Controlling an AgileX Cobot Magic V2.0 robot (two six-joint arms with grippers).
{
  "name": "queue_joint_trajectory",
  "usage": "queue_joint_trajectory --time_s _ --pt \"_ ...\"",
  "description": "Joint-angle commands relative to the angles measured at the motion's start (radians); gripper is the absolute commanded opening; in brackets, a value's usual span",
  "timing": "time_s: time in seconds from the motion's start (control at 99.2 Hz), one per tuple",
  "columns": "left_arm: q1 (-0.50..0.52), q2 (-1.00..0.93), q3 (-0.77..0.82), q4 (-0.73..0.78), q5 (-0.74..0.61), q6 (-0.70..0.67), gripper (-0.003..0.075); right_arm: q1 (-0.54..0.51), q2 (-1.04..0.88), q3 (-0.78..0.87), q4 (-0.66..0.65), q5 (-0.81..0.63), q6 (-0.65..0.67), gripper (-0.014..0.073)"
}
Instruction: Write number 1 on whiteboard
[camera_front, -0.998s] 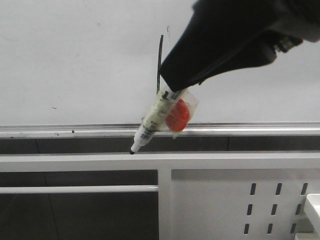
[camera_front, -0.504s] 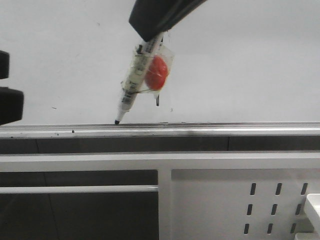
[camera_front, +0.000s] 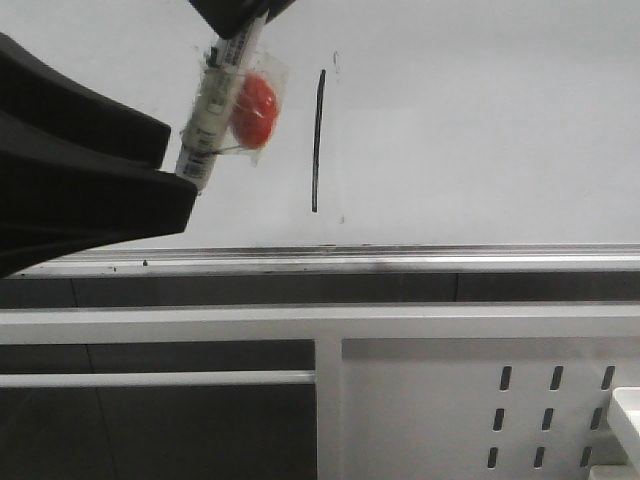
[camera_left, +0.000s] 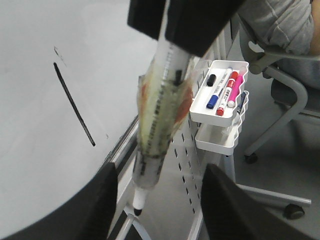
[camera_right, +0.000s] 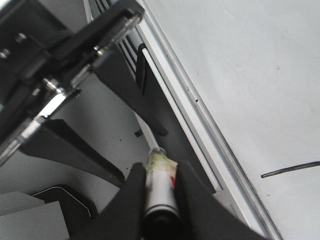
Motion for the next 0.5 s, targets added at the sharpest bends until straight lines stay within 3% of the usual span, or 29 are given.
queue_joint_trajectory --time_s 0.0,0.191,0.494 --pt "-0.008 0.012 -0.041 -0.039 -0.062 0.004 0.0343 0.002 -0.018 -0.038 -0.002 -0.065 -0.009 -0.0071" --pt "-0.008 0.043 -0.046 -0.113 -0.095 0.055 0.0337 0.002 -0.018 -0.038 -0.002 -0.065 -0.009 -0.0071" --pt "-0.008 0.090 -0.046 -0.122 -0.161 0.059 0.0224 0.002 -0.018 -0.038 0.011 -0.065 -0.009 -0.0071"
